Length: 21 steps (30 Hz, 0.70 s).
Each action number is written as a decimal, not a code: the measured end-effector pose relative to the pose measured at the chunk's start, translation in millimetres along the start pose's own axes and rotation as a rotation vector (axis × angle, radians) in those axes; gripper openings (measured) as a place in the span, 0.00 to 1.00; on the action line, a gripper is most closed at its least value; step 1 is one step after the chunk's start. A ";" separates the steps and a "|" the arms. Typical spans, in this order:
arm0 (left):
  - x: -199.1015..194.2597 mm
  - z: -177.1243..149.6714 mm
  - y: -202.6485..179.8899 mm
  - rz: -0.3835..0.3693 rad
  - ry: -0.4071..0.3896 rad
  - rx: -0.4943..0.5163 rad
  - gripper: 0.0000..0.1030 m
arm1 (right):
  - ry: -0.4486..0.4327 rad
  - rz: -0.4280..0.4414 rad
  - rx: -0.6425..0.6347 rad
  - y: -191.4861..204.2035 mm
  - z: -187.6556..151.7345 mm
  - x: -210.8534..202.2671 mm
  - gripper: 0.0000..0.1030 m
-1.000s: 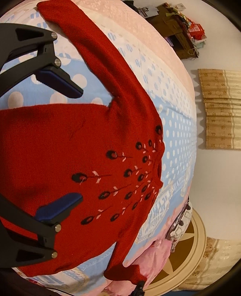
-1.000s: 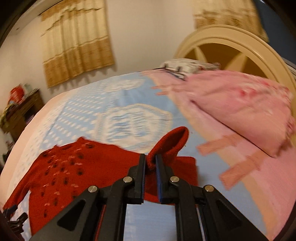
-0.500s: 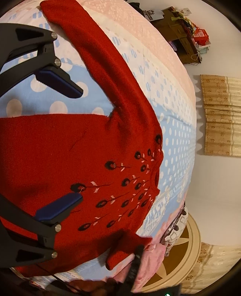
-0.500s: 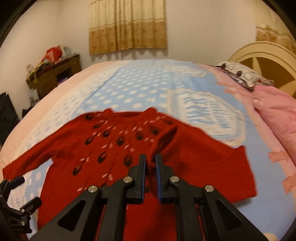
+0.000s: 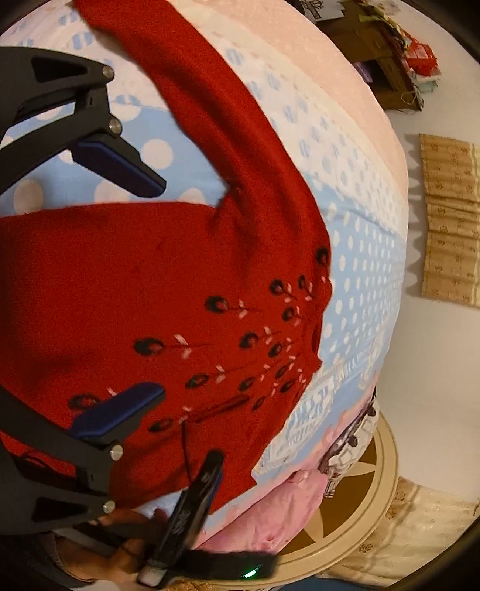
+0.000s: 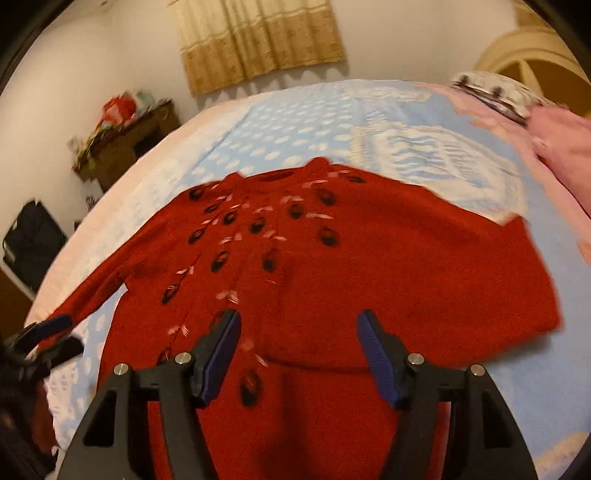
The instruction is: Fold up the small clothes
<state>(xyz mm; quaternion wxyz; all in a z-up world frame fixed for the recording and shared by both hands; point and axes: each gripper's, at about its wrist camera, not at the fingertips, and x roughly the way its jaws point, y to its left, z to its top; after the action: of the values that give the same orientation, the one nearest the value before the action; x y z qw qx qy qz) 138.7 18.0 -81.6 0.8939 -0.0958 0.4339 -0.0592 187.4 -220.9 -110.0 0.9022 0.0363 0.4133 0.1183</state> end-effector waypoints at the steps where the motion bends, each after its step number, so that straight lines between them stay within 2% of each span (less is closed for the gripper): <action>1: 0.4 3.1 -3.5 -0.015 0.003 0.000 0.96 | -0.017 -0.021 0.013 -10.4 -4.8 -11.5 0.64; 7: 18.3 21.1 -46.4 -0.083 0.037 0.047 0.94 | -0.080 -0.094 0.079 -52.8 -37.2 -55.1 0.64; 9: 29.8 24.7 -65.3 -0.115 0.063 0.078 0.84 | -0.105 -0.108 0.079 -58.0 -47.0 -62.7 0.64; 14: 66.8 35.2 -101.2 -0.076 0.097 0.123 0.77 | -0.171 -0.097 0.097 -61.5 -69.2 -67.6 0.64; 17: 90.1 40.8 -111.1 -0.066 0.122 0.114 0.73 | -0.135 -0.080 0.079 -58.2 -72.5 -56.7 0.64; 21: 115.6 44.0 -125.3 -0.060 0.141 0.106 0.73 | -0.137 -0.098 0.068 -56.7 -77.4 -51.3 0.64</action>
<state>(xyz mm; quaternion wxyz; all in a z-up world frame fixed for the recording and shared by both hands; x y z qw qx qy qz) 241.6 -120.7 -115.4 0.8629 -0.0569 0.4887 -0.1156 107.0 -290.8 -132.3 0.9313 0.0547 0.3555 0.0571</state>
